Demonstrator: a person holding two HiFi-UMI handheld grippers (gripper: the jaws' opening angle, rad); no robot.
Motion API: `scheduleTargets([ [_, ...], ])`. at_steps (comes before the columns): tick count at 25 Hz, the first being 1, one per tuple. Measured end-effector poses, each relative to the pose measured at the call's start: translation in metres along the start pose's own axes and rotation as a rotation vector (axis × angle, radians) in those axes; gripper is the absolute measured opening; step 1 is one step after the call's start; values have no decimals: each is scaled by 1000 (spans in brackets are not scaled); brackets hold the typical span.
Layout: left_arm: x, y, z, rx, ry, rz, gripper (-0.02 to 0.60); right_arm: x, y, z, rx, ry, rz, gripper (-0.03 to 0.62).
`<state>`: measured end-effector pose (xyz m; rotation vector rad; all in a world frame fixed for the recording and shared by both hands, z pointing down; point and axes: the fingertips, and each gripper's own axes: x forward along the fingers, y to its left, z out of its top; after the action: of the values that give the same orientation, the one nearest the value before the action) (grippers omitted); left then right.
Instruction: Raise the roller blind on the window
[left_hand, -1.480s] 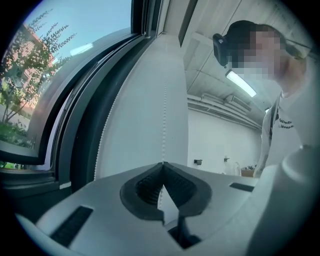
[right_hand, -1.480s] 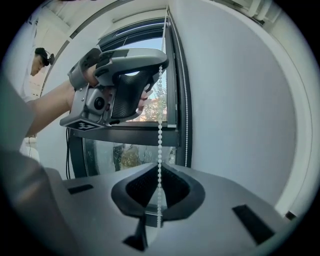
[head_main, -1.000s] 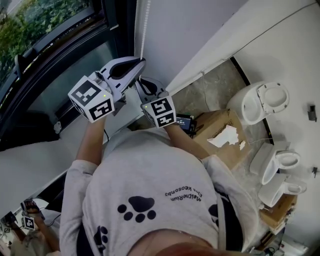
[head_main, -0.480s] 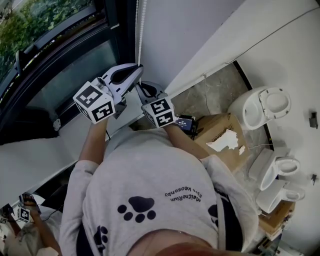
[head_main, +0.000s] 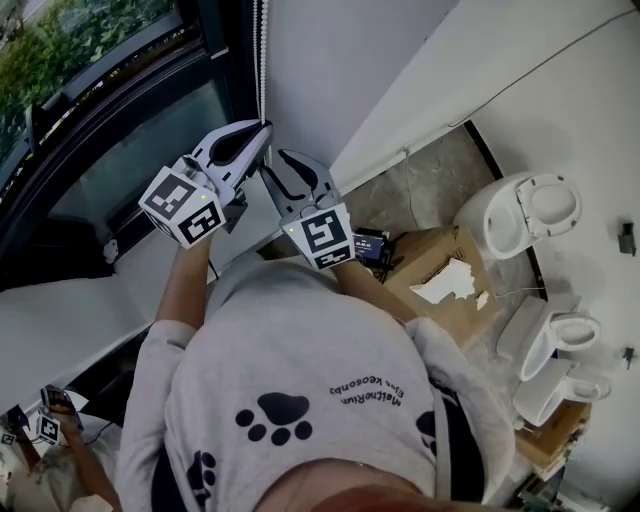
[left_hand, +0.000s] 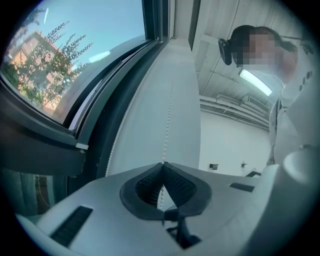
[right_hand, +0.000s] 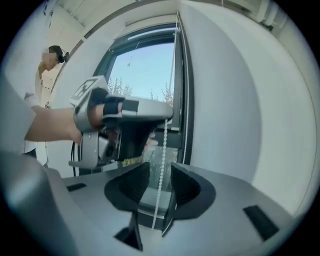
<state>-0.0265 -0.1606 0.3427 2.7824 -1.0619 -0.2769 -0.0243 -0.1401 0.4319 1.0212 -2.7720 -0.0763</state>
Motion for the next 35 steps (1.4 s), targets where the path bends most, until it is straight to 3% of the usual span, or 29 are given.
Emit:
scheduleTargets([
  [5, -1, 15, 4, 116, -17, 111, 11, -18, -15, 45, -2, -91, -79, 115],
  [10, -5, 29, 5, 137, -9, 215, 21, -23, -20, 71, -3, -138, -119, 94],
  [12, -10, 31, 12, 128, -31, 248, 124, -25, -21, 82, -4, -158, -133, 77],
  [18, -37, 16, 35, 193, -61, 362, 122, -42, -28, 105, -10, -212, -215, 33],
  [23, -59, 0, 38, 241, -46, 475, 46, -56, -30, 108, 0, -230, -254, 15],
  [27, -74, -5, 36, 236, -23, 544, 9, -70, -31, 116, 4, -253, -290, 12],
  [35, -88, -6, 36, 226, 6, 572, 9, -88, -35, 119, 36, -247, -384, 10],
])
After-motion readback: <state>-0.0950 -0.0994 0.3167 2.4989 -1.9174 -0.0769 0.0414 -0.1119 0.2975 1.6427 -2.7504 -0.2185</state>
